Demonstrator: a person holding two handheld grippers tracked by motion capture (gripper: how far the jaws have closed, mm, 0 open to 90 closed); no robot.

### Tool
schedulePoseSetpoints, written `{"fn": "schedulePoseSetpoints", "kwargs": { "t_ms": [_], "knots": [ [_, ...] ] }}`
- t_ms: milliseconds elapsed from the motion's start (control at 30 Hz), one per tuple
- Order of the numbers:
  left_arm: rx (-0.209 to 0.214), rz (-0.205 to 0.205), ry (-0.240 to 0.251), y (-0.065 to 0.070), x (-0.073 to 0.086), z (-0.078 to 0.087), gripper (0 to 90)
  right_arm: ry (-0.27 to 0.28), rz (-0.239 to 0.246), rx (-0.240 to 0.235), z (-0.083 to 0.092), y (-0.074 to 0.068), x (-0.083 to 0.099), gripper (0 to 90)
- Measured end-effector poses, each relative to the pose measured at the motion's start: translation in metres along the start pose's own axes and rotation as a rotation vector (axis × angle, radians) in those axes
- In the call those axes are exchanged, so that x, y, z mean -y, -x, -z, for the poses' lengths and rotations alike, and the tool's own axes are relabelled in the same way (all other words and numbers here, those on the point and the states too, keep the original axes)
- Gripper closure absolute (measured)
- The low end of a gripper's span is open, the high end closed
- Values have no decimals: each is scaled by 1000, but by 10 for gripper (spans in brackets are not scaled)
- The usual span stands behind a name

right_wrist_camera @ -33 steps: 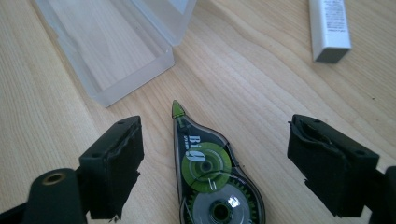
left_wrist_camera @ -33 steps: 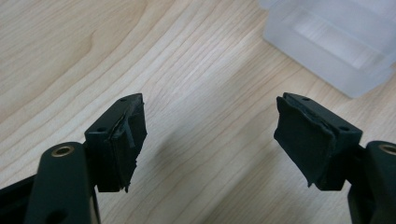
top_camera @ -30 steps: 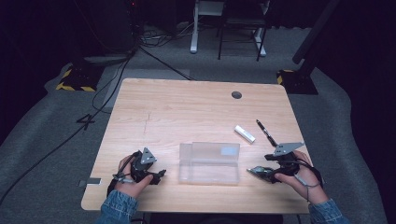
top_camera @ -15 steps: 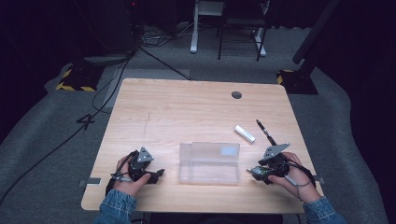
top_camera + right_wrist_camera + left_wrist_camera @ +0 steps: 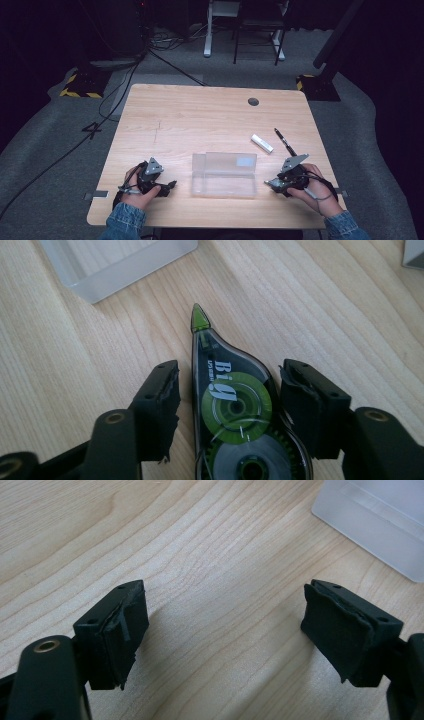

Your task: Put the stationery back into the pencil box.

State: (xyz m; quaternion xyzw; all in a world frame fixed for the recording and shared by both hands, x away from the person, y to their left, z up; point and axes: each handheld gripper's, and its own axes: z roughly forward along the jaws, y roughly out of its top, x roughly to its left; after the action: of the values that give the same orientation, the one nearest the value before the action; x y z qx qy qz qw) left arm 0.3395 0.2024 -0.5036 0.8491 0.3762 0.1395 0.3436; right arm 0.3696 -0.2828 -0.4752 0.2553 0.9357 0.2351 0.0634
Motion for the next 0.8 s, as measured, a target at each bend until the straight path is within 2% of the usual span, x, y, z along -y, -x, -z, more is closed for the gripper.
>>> {"fn": "schedulePoseSetpoints", "kwargs": {
  "t_ms": [33,67,100,433,600,800],
  "knots": [
    [0,0,0,0,0,0,184,0,0,0,0,0,0,433],
    [0,0,1,0,0,0,183,-1,-3,0,1,0,0,494],
    [1,-1,3,0,0,0,183,-3,-3,-1,2,0,0,517],
    [-1,-4,10,-1,0,-1,179,-19,-20,15,4,-2,0,528],
    [0,-3,8,-1,0,-1,177,15,-48,1,11,0,-2,530],
    [-4,-3,8,-1,0,-1,177,44,-57,-17,18,-1,-8,531]
  ]
}}
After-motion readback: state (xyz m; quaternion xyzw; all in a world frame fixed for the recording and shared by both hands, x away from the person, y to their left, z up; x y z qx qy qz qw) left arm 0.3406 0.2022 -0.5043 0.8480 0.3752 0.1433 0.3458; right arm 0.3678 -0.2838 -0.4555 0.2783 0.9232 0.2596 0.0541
